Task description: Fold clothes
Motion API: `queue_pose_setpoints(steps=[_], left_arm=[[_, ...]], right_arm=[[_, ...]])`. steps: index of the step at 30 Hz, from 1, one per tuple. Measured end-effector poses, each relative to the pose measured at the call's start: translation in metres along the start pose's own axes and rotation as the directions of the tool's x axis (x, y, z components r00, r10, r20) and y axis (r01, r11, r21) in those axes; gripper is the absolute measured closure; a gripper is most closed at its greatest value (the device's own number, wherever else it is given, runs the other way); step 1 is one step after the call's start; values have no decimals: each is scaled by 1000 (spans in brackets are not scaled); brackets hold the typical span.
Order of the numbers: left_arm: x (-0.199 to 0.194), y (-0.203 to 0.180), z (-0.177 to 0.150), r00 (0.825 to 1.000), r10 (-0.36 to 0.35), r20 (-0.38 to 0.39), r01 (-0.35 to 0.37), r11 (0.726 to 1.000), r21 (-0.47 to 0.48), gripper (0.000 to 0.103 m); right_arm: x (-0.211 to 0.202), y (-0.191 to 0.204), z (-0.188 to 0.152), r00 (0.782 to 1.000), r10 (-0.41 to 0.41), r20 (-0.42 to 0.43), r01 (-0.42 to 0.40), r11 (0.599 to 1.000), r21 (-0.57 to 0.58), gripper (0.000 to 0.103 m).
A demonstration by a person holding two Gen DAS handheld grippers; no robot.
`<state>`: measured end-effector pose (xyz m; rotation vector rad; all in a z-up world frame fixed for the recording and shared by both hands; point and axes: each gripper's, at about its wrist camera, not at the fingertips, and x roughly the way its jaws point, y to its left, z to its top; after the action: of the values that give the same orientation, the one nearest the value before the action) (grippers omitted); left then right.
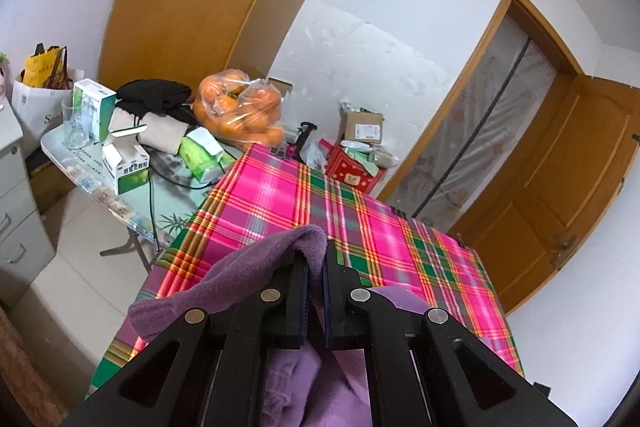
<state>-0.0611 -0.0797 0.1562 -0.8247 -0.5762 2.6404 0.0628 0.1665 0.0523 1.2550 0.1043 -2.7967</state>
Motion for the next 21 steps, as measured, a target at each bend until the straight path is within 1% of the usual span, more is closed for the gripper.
queue_pose_setpoints(steps=[1, 2, 3, 6, 7, 13, 15, 21], left_arm=[[0, 1, 1, 1000, 0, 0, 0, 1000, -4, 98], [1, 2, 1, 1000, 0, 0, 0, 1000, -5, 98], [1, 3, 1, 1000, 0, 0, 0, 1000, -6, 98], [5, 5, 2, 1000, 4, -2, -4, 1000, -8, 98], [6, 5, 3, 1000, 5, -4, -5, 1000, -8, 98], [13, 7, 4, 1000, 6, -12, -6, 1000, -8, 98], [17, 7, 4, 1000, 4, -20, -4, 1000, -10, 98], [32, 6, 4, 999, 6, -46, -6, 1000, -8, 97]], right_arm=[[0, -5, 3, 1000, 4, 4, -4, 1000, 22, 72], [0, -11, 5, 1000, 8, 8, -8, 999, 45, 77], [-1, -14, 7, 1000, -7, 16, 6, 998, 61, 82], [-7, -24, 15, 999, -26, 43, 22, 995, 98, 90], [-8, -27, 17, 998, -32, 53, 26, 994, 107, 92], [-19, -46, 38, 989, -78, 127, 54, 982, 182, 95], [-24, -53, 47, 983, -107, 152, 76, 977, 200, 95], [-35, -66, 71, 964, -171, 201, 128, 969, 210, 95]])
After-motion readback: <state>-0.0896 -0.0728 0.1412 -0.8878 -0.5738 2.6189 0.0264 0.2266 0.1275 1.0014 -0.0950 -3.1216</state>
